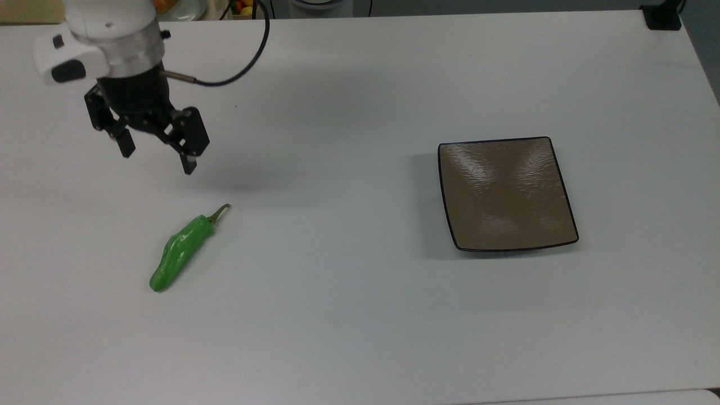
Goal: Chili peppers are placed on a ceramic plate
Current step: 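Move the open gripper over the green chili pepper and lower it, then close the gripper on the green chili pepper's body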
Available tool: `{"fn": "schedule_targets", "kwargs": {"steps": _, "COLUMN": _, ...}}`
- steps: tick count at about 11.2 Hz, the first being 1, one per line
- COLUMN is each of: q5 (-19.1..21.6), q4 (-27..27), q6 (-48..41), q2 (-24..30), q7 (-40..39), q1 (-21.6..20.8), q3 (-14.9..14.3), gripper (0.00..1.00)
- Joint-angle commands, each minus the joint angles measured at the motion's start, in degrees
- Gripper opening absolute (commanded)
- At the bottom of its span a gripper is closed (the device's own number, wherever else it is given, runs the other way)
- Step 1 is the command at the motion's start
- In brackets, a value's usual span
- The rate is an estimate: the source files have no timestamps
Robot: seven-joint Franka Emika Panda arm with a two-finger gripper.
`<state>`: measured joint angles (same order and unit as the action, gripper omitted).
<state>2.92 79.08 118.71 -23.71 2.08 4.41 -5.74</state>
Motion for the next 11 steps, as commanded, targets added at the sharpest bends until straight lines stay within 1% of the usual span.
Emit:
{"fn": "schedule_targets", "kwargs": {"steps": 1, "q5": 0.2, "q4": -0.2, "q6": 6.0, "q2": -4.3, "q7": 1.2, "q1": 0.2, "q3": 0.4, "gripper": 1.00}}
{"fn": "schedule_targets", "kwargs": {"steps": 3, "q5": 0.7, "q4": 1.3, "q6": 10.0, "q2": -6.2, "q7": 1.3, "q1": 0.1, "q3": 0.4, "gripper": 1.00}}
{"fn": "schedule_targets", "kwargs": {"steps": 6, "q5": 0.4, "q4": 1.9, "q6": 14.2, "q2": -9.6, "q7": 1.2, "q1": -0.2, "q3": 0.4, "gripper": 1.00}}
{"fn": "schedule_targets", "kwargs": {"steps": 9, "q5": 0.2, "q4": 4.2, "q6": 18.6, "q2": -11.5, "q7": 1.2, "q1": -0.3, "q3": 0.4, "gripper": 1.00}}
{"fn": "schedule_targets", "kwargs": {"steps": 11, "q5": 0.1, "q4": 4.2, "q6": 19.1, "q2": -12.9, "q7": 1.1, "q1": -0.4, "q3": 0.4, "gripper": 1.00}}
